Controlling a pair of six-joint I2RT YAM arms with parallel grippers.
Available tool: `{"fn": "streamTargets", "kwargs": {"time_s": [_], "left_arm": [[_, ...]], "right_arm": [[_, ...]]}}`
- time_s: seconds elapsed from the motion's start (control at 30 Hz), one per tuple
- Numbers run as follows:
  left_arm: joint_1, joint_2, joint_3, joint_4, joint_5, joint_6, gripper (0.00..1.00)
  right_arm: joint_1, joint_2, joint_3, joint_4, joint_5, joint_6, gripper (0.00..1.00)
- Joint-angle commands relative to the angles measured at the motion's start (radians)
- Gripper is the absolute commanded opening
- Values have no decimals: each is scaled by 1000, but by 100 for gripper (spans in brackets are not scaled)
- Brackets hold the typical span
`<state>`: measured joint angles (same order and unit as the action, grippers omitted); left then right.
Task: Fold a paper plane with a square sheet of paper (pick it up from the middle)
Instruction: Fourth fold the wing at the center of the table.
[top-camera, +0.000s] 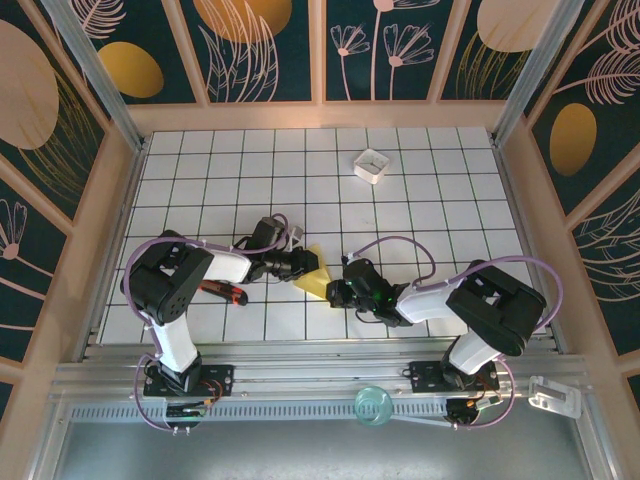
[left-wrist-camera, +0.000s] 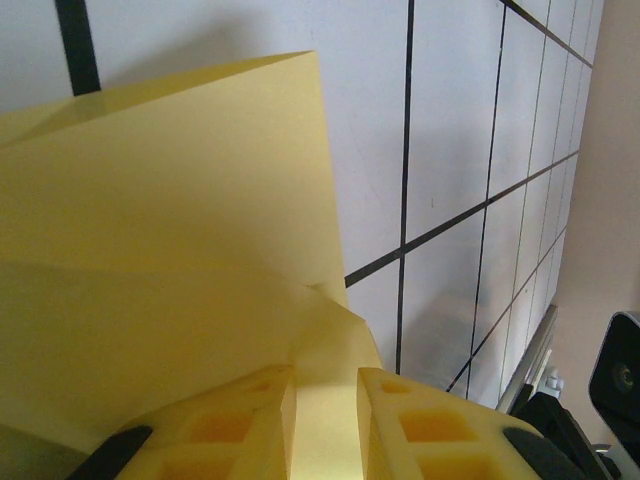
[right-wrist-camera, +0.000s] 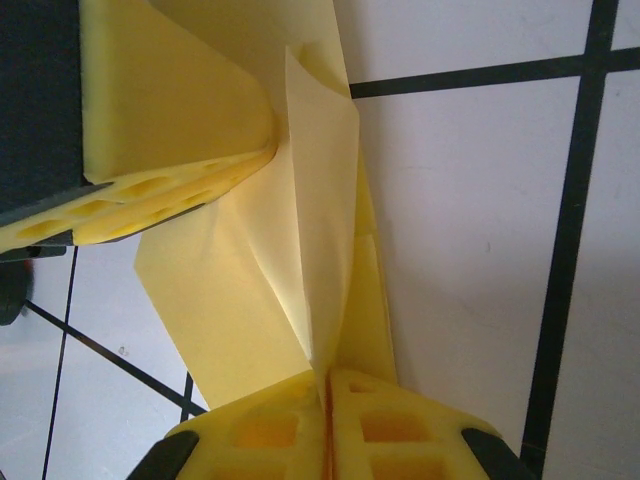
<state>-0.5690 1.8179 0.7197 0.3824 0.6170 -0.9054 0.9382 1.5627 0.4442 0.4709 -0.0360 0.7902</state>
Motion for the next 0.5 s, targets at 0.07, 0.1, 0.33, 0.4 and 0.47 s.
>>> {"fn": "streamTargets", "kwargs": {"time_s": [0.07,0.1,0.33,0.4,0.47], "left_arm": [[12,5,-12,-12,-13,25,25],[12,7,-8,-15,-15,26,25],[16,19,16,-55,-26,40,25],[16,25,20,-70,-25,47,25],[15,33,24,-77,-24,48,25]], "right_arm": [[-5,45,9,-40,-7,-14,9],[-5,46,9,-40,-7,-15,9],[-3,53,7,-41,-5,-25,9],[-1,55,8,-42,-4,-29,9],[0,59,7,-41,-5,-32,9]]}}
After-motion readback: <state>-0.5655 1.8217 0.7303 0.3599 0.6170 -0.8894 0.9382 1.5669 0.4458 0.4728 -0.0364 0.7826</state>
